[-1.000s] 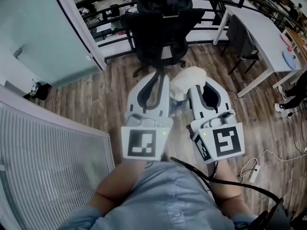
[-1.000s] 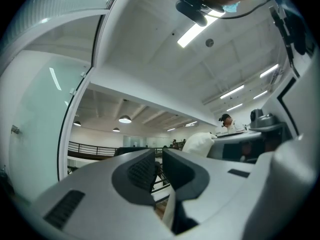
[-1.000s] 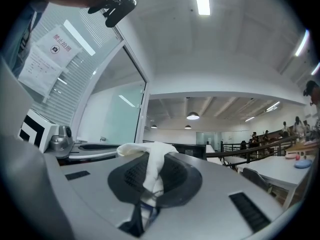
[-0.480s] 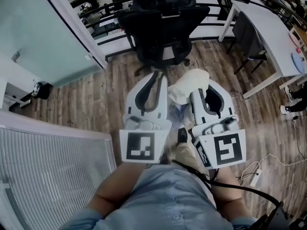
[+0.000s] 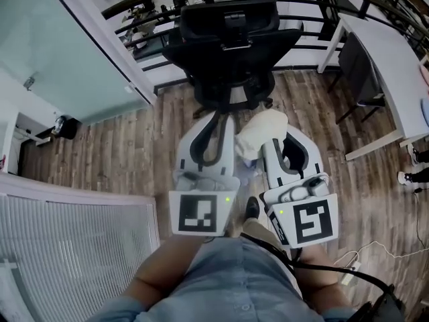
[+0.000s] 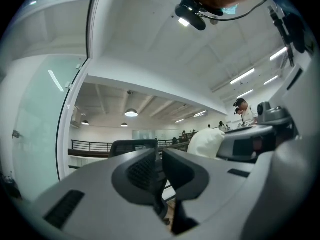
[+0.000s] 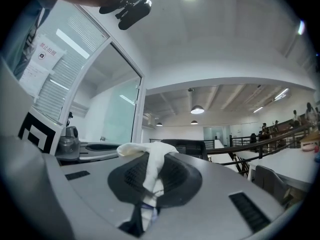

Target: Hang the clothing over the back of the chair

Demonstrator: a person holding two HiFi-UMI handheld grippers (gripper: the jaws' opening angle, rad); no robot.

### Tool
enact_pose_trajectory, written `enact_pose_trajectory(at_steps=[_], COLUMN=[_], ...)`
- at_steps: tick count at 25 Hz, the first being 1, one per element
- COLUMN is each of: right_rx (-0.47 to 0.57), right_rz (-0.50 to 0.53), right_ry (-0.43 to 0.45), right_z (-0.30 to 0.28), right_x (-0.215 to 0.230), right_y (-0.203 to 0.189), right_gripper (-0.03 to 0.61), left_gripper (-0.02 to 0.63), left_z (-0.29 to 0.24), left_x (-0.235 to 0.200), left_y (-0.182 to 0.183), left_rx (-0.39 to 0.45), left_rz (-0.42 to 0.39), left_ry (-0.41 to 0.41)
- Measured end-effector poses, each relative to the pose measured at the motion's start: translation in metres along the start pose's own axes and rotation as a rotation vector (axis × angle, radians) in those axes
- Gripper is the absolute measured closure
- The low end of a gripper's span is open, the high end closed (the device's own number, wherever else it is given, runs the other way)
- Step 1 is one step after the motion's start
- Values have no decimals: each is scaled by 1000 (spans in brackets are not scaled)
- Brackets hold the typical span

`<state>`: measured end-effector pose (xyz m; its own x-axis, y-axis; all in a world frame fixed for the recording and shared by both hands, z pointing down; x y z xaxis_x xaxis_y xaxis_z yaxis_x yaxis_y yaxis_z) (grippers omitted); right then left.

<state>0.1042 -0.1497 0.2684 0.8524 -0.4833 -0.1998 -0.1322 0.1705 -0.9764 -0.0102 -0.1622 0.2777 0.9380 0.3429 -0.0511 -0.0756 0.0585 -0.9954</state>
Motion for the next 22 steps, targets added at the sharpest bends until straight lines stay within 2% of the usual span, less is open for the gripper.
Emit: enact_pose_trajectory(at_steps=[7,12,18,22], right_rx=[69,136,189,185], right_rz=[24,58,86,84], right_ry=[56,97,113,114], right_z=[-30,-46,-59,-71], right_x=[45,70,80,78], right_y=[14,32,44,40], right_gripper=[552,552,552,552], left_gripper=[563,563,563,563], left_z=[-45,-67,-79,-85], left_x=[10,14,10,0], left_y=[16,32,40,35], left_rx=[48,113,170,164], left_rz=[-22,-24,-34,-55], left_ry=[49,79,99,103])
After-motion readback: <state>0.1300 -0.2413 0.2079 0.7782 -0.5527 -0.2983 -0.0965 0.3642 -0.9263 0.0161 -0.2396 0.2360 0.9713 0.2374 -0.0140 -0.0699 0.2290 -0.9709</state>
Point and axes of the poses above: the fingertips, and each gripper's own axes: z backward along the fingers, x to its right, y out of its top, the point moved 5 cm from there along z, backward along the fingers, and after that the axes turned 8 degrees about z, right-handed, at the moved point
